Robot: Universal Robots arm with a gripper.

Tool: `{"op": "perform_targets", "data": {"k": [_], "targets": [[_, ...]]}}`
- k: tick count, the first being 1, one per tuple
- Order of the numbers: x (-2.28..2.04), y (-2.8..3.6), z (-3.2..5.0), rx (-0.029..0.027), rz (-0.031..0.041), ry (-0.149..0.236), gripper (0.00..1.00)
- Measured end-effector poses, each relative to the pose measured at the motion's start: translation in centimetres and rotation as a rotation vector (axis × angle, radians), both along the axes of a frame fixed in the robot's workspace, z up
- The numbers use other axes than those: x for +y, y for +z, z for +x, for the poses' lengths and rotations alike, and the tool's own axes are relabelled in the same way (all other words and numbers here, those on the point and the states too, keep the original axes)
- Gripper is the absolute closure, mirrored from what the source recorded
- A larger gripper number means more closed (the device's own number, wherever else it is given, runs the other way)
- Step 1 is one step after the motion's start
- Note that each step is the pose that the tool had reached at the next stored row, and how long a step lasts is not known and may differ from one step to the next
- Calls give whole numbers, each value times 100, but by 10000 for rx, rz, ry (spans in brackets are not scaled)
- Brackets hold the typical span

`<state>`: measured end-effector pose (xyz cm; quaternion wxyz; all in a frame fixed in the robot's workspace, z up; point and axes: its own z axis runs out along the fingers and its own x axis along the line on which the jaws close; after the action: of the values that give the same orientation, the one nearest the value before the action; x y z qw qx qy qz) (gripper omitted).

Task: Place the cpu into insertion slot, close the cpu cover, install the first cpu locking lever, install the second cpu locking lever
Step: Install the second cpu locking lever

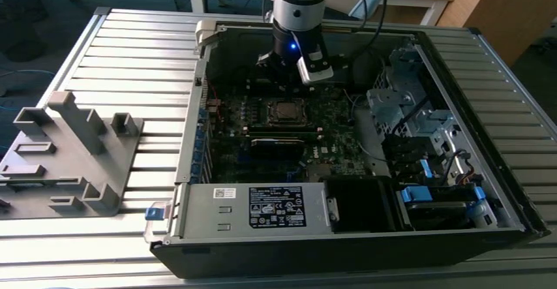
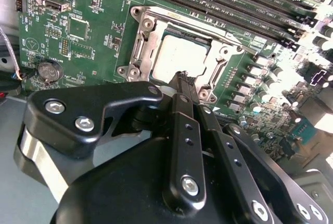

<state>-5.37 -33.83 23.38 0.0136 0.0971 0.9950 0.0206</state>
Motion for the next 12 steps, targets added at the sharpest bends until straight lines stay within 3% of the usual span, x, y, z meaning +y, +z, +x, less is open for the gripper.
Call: {"op": "perform_targets", "data": {"k": [4, 12], "targets": [[0, 1, 0, 0, -2, 253, 89], [-1, 6, 0, 1, -3, 266, 89]]}}
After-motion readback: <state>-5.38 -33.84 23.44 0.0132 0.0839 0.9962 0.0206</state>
